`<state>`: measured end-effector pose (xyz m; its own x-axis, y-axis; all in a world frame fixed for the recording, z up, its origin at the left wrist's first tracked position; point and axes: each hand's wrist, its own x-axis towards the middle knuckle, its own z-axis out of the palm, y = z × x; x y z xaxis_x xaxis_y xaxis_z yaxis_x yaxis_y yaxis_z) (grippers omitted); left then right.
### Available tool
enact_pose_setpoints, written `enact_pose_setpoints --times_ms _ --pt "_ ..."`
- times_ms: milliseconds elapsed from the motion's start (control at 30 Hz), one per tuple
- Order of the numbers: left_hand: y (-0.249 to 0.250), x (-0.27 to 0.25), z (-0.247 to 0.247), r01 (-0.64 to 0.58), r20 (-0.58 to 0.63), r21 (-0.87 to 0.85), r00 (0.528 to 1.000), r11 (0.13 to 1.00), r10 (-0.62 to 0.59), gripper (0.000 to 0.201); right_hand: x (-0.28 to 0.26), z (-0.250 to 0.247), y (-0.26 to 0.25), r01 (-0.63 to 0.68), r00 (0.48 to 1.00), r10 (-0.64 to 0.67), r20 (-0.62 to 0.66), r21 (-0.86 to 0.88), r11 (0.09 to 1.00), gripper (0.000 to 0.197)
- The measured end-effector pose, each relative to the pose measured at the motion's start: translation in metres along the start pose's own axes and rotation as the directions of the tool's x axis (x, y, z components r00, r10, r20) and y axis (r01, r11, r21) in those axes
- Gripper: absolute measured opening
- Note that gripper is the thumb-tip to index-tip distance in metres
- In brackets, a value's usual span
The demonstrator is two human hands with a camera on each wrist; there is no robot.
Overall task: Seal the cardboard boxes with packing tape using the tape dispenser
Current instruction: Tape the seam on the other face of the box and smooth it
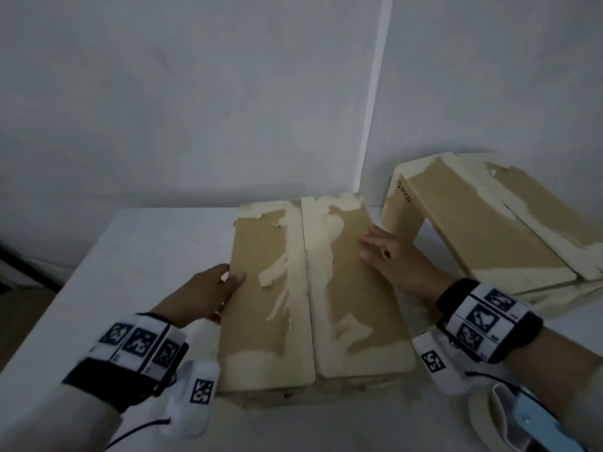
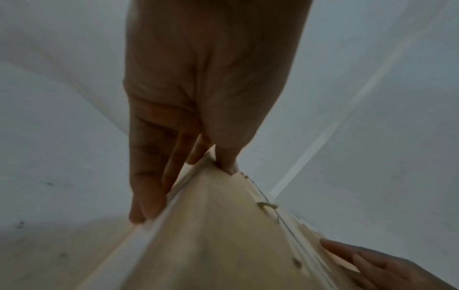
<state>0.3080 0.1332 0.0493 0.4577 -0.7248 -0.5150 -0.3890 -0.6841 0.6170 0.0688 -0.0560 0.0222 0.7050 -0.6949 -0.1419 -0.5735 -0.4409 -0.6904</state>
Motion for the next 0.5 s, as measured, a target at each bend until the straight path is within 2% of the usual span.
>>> enact_pose_setpoints --times_ms 67,133,200,233,300,367,467,500 --pt "0.004 0.003 0.004 -0.010 -0.031 -0.015 0.999 1.000 0.009 0.050 -0.015 -0.002 -0.006 0.007 1.000 -0.006 0.012 -0.035 0.999 0.052" --pt "0.007 0.005 0.006 -0.016 -0.040 -0.042 0.999 0.999 0.015 0.050 -0.044 -0.003 -0.009 0.072 0.997 -0.069 0.043 -0.068 0.995 0.059" --pt "0.006 0.004 0.004 -0.038 -0.019 -0.053 0.999 0.998 0.038 0.051 -0.076 -0.002 -0.010 0.162 0.975 -0.145 0.166 -0.092 0.983 0.079" --pt "0.004 0.003 0.002 -0.054 0.029 -0.054 0.998 0.997 0.055 0.053 -0.089 0.000 -0.009 0.164 0.962 -0.129 0.242 -0.130 0.978 0.085" --pt "-0.003 -0.002 -0.003 -0.072 0.190 -0.112 0.978 0.991 0.092 0.070 -0.104 0.007 0.001 0.161 0.938 -0.070 0.340 -0.248 0.955 0.088" --pt "-0.010 -0.015 -0.003 -0.073 0.303 -0.180 0.945 0.981 0.126 0.096 -0.107 0.014 0.011 0.188 0.940 -0.074 0.333 -0.327 0.926 0.086" --pt "-0.021 -0.033 0.008 -0.112 0.342 -0.106 0.929 0.988 0.142 0.129 -0.109 0.022 0.015 0.134 0.956 -0.062 0.288 -0.236 0.963 0.084" --pt "-0.024 -0.038 0.012 -0.124 0.332 -0.078 0.932 0.989 0.143 0.130 -0.112 0.023 0.014 0.099 0.960 -0.046 0.276 -0.179 0.979 0.084"
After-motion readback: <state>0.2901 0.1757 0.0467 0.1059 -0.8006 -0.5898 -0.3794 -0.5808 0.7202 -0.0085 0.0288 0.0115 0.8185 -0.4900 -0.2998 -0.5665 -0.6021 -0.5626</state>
